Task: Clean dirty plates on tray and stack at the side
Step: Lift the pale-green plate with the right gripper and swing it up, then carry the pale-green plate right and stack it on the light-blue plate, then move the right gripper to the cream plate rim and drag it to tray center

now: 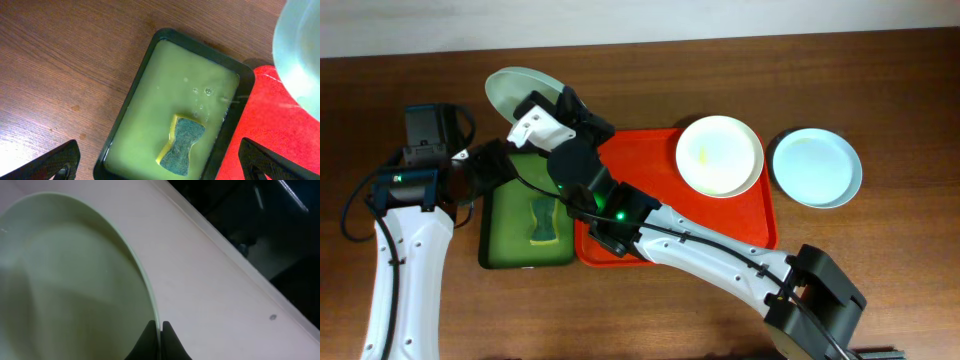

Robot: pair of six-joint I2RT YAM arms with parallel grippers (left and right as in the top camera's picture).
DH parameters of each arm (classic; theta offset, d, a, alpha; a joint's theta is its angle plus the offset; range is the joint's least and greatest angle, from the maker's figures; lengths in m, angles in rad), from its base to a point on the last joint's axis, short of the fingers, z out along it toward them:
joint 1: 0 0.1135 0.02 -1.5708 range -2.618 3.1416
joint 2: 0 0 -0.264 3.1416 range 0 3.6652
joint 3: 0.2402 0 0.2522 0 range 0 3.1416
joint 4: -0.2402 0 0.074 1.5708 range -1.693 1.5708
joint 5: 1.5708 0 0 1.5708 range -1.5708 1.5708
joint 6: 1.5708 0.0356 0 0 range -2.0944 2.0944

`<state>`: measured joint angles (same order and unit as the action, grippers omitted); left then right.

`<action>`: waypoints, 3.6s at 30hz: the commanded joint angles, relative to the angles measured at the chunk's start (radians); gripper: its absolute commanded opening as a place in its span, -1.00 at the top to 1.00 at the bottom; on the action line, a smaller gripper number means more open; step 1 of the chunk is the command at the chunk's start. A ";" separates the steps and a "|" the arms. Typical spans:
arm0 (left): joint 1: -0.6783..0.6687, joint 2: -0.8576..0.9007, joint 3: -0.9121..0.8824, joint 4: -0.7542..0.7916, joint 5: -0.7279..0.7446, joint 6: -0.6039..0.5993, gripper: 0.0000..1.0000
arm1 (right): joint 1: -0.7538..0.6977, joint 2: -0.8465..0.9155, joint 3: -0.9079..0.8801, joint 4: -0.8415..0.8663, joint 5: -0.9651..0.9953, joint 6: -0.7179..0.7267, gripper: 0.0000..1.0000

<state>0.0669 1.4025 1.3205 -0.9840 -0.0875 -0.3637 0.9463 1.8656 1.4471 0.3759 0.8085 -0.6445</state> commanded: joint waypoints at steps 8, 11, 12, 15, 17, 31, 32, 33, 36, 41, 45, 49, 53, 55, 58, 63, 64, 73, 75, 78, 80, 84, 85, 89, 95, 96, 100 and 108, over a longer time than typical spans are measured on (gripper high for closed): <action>0.005 -0.004 0.008 0.002 -0.014 -0.010 -0.98 | -0.040 -0.007 0.019 -0.537 -0.074 0.952 0.92; 0.005 -0.004 0.008 0.002 -0.014 -0.010 -0.98 | -0.087 -0.015 0.019 -0.633 -0.146 1.099 0.92; 0.005 -0.004 0.008 0.002 -0.014 -0.010 -0.98 | -0.109 -0.029 0.019 -0.653 -0.189 1.102 0.92; 0.005 -0.004 0.008 0.002 -0.014 -0.010 -0.98 | -0.214 -0.102 0.019 -0.747 -0.365 1.163 0.92; 0.005 -0.004 0.008 0.002 -0.014 -0.010 -0.99 | -0.305 -0.148 0.019 -0.809 -0.498 1.197 0.92; 0.005 -0.004 0.008 0.002 -0.014 -0.010 -0.98 | -1.344 -0.202 0.016 -1.373 -0.993 1.107 0.92; 0.005 -0.004 0.008 0.002 -0.014 -0.010 -0.98 | -1.399 -0.197 0.015 -1.412 -0.901 1.104 0.92; 0.005 -0.004 0.008 0.002 -0.014 -0.010 -0.99 | -1.427 -0.187 0.015 -1.435 -0.834 1.104 0.92; 0.005 -0.004 0.008 0.002 -0.014 -0.010 -0.99 | -1.442 -0.142 0.000 -1.450 -0.796 1.104 0.92; 0.005 -0.004 0.008 0.002 -0.014 -0.010 -0.98 | -1.442 -0.097 -0.108 -1.353 -0.796 1.104 0.92; 0.005 -0.004 0.008 0.002 -0.014 -0.010 -0.98 | -1.442 -0.095 -0.146 -1.284 -0.796 1.104 0.74; 0.005 -0.004 0.008 0.002 -0.014 -0.010 -0.98 | -1.442 -0.095 -0.146 -1.276 -0.872 0.972 -0.39; 0.005 -0.004 0.008 0.002 -0.014 -0.010 -0.98 | -1.393 -0.095 -0.146 -1.262 -1.004 0.804 -0.50; 0.005 -0.004 0.008 0.002 -0.014 -0.010 -0.98 | -1.319 -0.095 -0.146 -1.257 -1.004 0.793 -0.48; 0.005 -0.004 0.008 0.002 -0.014 -0.010 -0.98 | -1.155 -0.095 -0.146 -1.258 -1.003 0.818 -0.14; 0.005 -0.004 0.008 0.002 -0.014 -0.010 -0.98 | -0.998 -0.095 -0.146 -1.246 -0.997 1.046 -0.97; 0.005 -0.004 0.008 0.002 -0.014 -0.010 -0.98 | -0.985 -0.095 -0.146 -1.242 -0.996 1.046 -0.97; 0.005 -0.004 0.008 0.002 -0.014 -0.010 -0.98 | -0.964 -0.095 -0.296 -1.033 -0.980 1.159 0.28; 0.005 -0.004 0.008 0.002 -0.014 -0.010 -0.98 | -0.964 -0.095 -0.319 -0.988 -0.980 1.159 0.31; 0.005 -0.004 0.008 0.002 -0.014 -0.010 -0.99 | -0.964 -0.093 -0.356 -0.942 -0.976 1.160 0.42; 0.005 -0.004 0.008 0.002 -0.014 -0.010 -0.98 | -0.964 -0.090 -0.371 -0.933 -0.943 1.210 0.42; 0.005 -0.004 0.008 0.002 -0.014 -0.010 -0.98 | -0.964 -0.090 -0.395 -0.890 -0.939 1.216 0.43; 0.005 -0.004 0.008 0.002 -0.014 -0.010 -0.98 | -0.964 -0.089 -0.400 -0.888 -0.939 1.216 0.44; 0.005 -0.004 0.008 0.002 -0.014 -0.010 -0.98 | -0.953 -0.089 -0.430 -0.819 -0.939 1.230 0.49; 0.005 -0.004 0.008 0.002 -0.014 -0.010 -0.98 | -0.907 -0.089 -0.430 -0.806 -0.914 1.230 0.69; 0.005 -0.004 0.008 0.002 -0.014 -0.010 -0.98 | -0.904 -0.089 -0.430 -0.806 -0.889 1.230 0.66; 0.005 -0.004 0.008 0.002 -0.014 -0.010 -0.98 | -0.904 -0.089 -0.430 -0.811 -0.879 1.230 0.62; 0.005 -0.004 0.008 0.002 -0.014 -0.010 -0.98 | -0.899 -0.028 -0.430 -0.780 -0.892 1.238 0.92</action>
<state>0.0669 1.4025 1.3205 -0.9836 -0.0875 -0.3637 0.0349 1.8214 1.0271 -0.4046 -0.0906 0.5858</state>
